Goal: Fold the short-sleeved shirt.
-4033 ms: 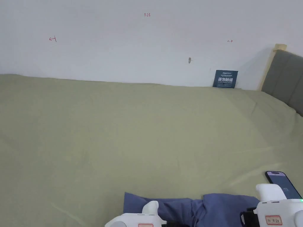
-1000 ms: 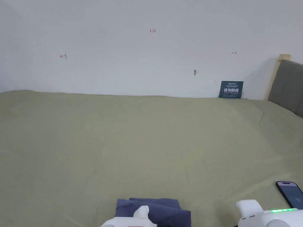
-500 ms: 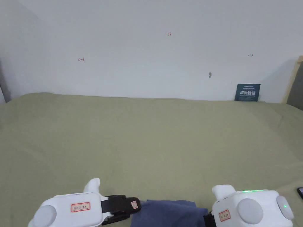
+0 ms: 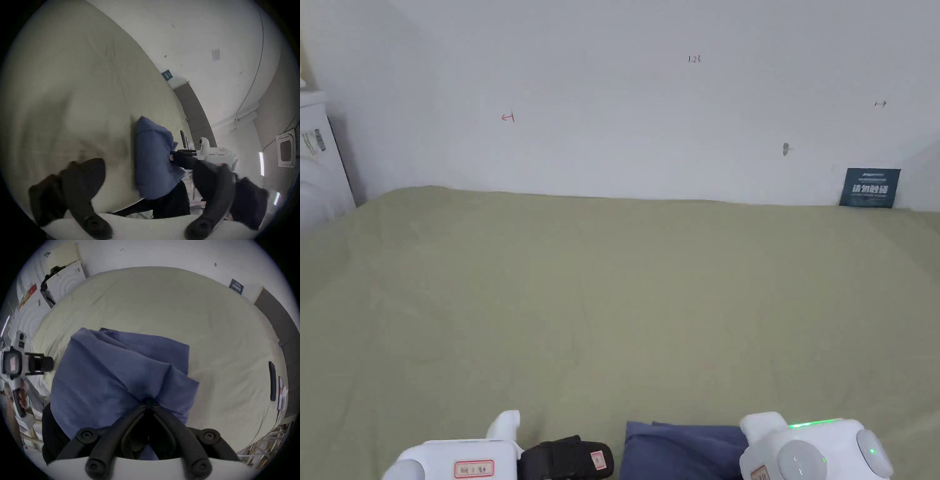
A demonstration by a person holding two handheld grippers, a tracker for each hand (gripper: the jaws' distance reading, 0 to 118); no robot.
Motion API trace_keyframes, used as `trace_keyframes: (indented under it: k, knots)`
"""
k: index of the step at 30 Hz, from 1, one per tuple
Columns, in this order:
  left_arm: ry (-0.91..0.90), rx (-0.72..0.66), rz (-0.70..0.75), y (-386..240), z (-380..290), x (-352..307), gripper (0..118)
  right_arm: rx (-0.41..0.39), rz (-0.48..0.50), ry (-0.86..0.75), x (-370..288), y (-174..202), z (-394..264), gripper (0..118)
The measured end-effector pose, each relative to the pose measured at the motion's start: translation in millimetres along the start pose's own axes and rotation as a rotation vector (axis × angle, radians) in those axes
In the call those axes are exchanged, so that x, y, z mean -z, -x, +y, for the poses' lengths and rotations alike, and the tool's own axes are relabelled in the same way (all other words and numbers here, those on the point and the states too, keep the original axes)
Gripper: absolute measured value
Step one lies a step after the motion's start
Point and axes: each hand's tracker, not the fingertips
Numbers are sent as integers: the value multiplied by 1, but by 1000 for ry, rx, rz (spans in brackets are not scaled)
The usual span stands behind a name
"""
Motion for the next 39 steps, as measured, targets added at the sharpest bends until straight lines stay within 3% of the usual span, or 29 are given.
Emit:
trace_keyframes:
  k: [5, 7, 10, 11, 13, 15, 17, 20, 24, 28, 34, 39]
  knots:
    - [120, -58, -91, 8, 6, 52, 114, 31, 45, -10, 0, -11, -2, 0]
    - [62, -66, -186, 7, 7, 61, 114, 45, 61, -12, 1, -14, -3, 0]
    - [86, -161, -200, 10, 10, 78, 109, 58, 74, -15, -1, -15, -4, 0]
    - [75, -152, -202, 8, 9, 80, 100, 61, 76, -17, -2, -15, -5, 0]
    - [76, -113, -118, 5, 6, 82, 23, 69, 78, -20, -3, -16, -5, 0]
    - [90, -62, 55, 6, -1, 87, 23, 79, 83, -22, -4, -17, -5, 0]
    - [36, -172, -138, 19, -4, 80, 23, 77, 78, -24, -5, -15, -5, 0]
    - [49, -83, -68, 10, -4, 78, 23, 60, 56, -23, -6, -8, -4, 0]
    - [67, -74, -66, 7, 5, 68, 23, 52, 47, -30, -12, -1, 0, 0]
    - [43, -55, -45, 14, 18, 40, 23, 84, 128, -67, -23, 10, 5, 0]
    - [-8, -58, 32, 41, 46, -33, 23, 11, 131, -100, -25, 70, 33, 0]
    - [-43, -36, 94, 68, 77, -106, 23, -44, 234, -105, -8, 150, 69, 0]
